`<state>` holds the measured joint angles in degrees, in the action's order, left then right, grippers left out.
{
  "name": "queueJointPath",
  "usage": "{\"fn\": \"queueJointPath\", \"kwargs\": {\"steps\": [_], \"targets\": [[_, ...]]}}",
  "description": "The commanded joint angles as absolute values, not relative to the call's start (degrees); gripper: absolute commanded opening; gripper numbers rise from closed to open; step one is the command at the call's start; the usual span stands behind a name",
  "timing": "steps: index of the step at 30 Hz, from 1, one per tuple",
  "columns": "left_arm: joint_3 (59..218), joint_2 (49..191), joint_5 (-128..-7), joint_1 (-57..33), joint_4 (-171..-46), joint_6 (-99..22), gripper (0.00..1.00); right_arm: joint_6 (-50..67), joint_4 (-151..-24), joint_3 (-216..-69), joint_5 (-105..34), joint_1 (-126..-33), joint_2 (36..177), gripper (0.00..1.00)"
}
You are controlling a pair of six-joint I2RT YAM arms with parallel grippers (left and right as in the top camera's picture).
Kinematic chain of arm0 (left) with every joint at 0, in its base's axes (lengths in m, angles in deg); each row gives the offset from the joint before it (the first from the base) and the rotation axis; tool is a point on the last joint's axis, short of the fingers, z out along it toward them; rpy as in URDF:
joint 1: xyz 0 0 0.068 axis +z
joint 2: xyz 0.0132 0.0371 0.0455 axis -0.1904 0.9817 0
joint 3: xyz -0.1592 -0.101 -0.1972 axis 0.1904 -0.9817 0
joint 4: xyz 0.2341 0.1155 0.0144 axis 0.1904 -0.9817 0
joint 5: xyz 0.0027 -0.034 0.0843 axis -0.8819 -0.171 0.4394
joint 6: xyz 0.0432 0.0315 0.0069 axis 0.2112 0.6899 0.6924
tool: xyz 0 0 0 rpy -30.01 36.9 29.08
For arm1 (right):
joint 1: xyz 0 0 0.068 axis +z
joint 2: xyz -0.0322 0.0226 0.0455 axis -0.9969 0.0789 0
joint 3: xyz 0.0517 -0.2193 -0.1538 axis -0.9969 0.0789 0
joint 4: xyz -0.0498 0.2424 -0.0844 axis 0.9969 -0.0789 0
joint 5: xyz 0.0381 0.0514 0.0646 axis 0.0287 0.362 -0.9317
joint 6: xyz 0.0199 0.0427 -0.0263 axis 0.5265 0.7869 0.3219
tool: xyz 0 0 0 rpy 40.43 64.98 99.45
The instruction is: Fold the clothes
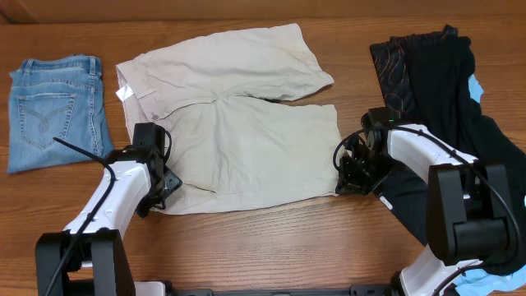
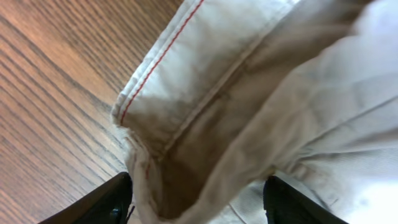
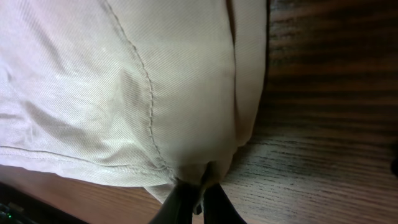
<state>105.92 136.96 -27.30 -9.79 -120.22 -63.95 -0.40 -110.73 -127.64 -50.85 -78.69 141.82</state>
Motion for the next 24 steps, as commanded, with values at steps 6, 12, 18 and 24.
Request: {"fn": "queueJointPath", "kwargs": {"steps": [6, 12, 18, 24], "targets": [[102.68, 135.5, -24.89, -9.39, -124.61, -66.42, 0.04, -0.4, -110.29, -127.08, -50.15, -78.42, 142.44, 0.07], [102.96, 127.35, -23.47, -9.37, -131.36, -63.85, 0.04, -0.62, -111.12, -127.32, -49.93, -78.42, 141.95, 0.04], [107.73, 111.87, -23.47, -9.15, -135.97, -55.76, 0.04, 1.39, -111.51, -129.85, -46.59, -79.58, 131.51, 0.04], [113.59, 102.52, -24.74, -7.21, -142.23, -53.64, 0.09, 2.66, -116.15, -135.69, -45.5, -86.93, 115.27, 0.04]]}}
